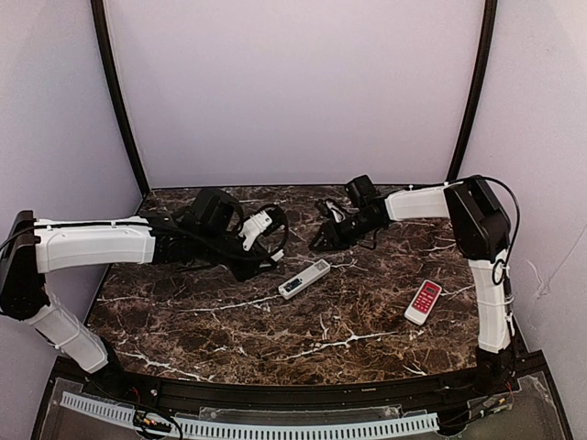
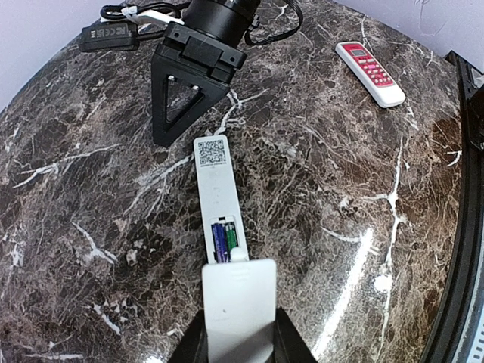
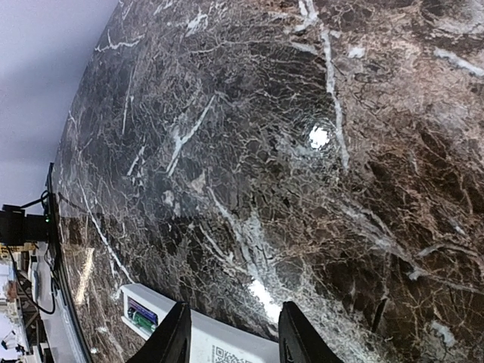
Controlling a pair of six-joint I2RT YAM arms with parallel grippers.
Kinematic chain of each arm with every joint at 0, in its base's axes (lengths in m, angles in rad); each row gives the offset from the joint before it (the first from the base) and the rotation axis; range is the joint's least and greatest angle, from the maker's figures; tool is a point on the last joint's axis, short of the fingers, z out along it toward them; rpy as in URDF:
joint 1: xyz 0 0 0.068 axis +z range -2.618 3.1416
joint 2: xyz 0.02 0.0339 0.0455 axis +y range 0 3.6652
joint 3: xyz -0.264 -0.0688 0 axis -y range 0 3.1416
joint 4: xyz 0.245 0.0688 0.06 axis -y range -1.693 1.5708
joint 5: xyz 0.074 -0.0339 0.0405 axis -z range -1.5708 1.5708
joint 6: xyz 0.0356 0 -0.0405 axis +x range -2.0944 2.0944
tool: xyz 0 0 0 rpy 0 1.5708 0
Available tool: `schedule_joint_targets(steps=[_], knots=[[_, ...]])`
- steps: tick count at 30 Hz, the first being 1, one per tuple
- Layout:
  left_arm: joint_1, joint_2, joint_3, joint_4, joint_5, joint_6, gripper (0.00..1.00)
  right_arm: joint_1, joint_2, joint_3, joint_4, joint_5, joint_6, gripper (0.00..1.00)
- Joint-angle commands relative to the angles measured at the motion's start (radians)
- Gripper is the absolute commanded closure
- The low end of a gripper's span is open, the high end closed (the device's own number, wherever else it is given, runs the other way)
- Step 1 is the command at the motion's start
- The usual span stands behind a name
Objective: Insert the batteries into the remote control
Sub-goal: Move the remote control without the battery cover to the center of the board.
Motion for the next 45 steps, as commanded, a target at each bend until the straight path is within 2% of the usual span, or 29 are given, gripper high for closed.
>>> schedule_joint_targets(steps=[1, 6, 11, 26, 34, 45], knots=[[0.009, 0.021, -0.028, 0.034, 0.043, -0.036, 0.92, 0.020, 0.043, 0.060, -0.082, 0.036, -0.078, 0.61], [0.013, 0.047, -0.041, 0.047, 0.027, -0.033, 0.91, 0.043, 0.094, 0.101, -0.144, 0.021, -0.151, 0.62], [0.014, 0.052, -0.067, 0.061, 0.037, -0.027, 0.91, 0.050, 0.123, 0.144, -0.215, -0.020, -0.226, 0.68], [0.013, 0.035, -0.126, 0.051, 0.080, -0.036, 0.91, 0.101, 0.145, 0.162, -0.273, -0.171, -0.333, 0.64], [0.014, 0.035, -0.126, 0.035, 0.080, -0.013, 0.91, 0.125, 0.141, 0.137, -0.312, -0.201, -0.410, 0.72], [0.013, 0.001, -0.137, -0.007, 0.101, 0.030, 0.91, 0.179, 0.142, 0.091, -0.347, -0.260, -0.460, 0.73]])
